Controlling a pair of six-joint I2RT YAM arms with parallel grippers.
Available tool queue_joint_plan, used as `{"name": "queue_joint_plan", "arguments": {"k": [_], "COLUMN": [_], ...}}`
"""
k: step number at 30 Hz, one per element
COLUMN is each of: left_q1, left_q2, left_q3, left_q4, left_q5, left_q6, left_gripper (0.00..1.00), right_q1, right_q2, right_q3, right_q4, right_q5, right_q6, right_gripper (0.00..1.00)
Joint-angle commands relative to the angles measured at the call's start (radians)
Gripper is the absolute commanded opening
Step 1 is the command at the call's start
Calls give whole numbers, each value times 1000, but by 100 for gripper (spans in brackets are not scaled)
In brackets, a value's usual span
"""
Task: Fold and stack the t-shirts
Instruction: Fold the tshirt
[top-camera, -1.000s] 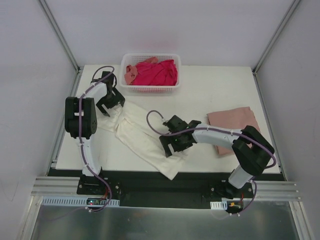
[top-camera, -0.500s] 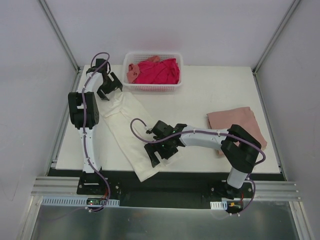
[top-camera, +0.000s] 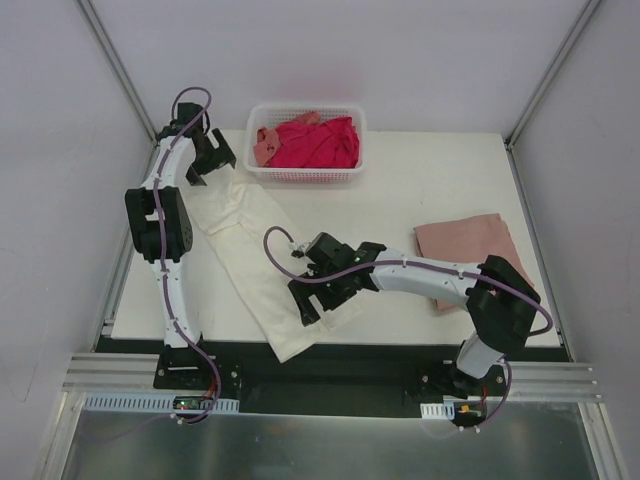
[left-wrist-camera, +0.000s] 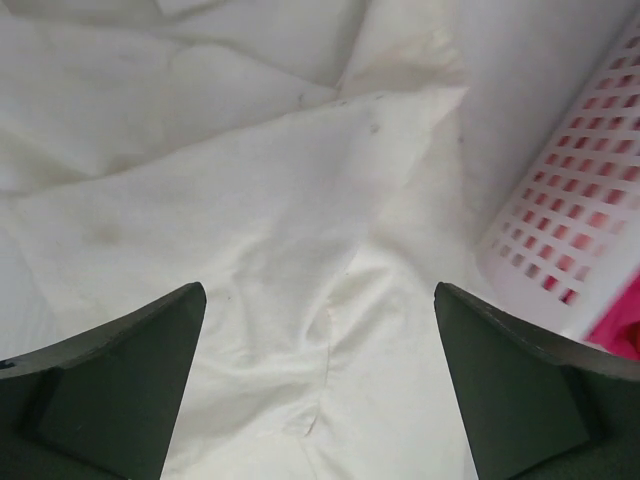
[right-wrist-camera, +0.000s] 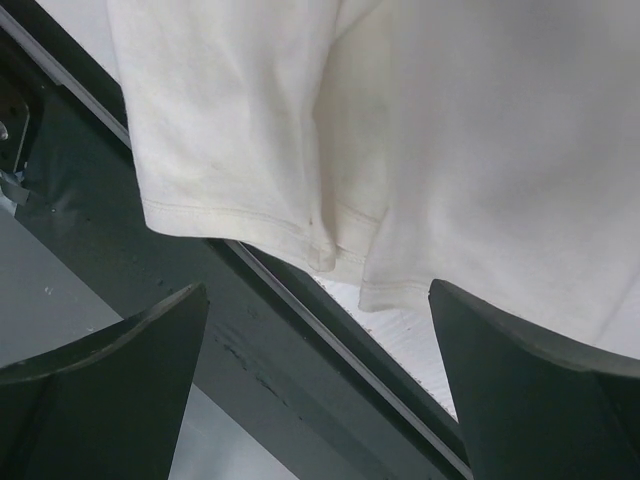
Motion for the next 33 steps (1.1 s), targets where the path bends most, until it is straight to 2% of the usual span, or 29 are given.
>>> {"name": "queue_joint_plan", "arguments": {"k": [1, 4, 7, 16, 25, 28, 32, 33], "left_q1": [10, 11, 23, 40, 40, 40, 40, 40], "left_q2": [-80, -20, 44, 216, 291, 299, 291, 288], "left_q3": [150, 207, 261, 416, 434, 434, 434, 433], "left_q4": [2, 1, 2, 7, 62, 83, 99, 100], "left_q5": [99, 208, 294, 288, 296, 313, 319, 320], "left_q6": [300, 478, 554, 577, 551, 534, 531, 531], "left_gripper": [99, 99, 99, 83, 74, 65, 39, 28], "right_q1": [0, -2, -2, -46, -88, -88, -92, -94], "right_q2": [-63, -28, 6, 100, 120, 129, 137, 138], "right_q3": [1, 9, 30, 105, 104, 107, 112, 112], "right_q4": [-23, -28, -37, -71, -86, -94, -95, -99], "right_q5": [74, 73, 83, 117, 126, 125, 131, 131], "right_q6": [-48, -71, -83, -68, -54, -49, -46, -45], "right_gripper": [97, 97, 97, 97, 97, 97, 97, 97]}}
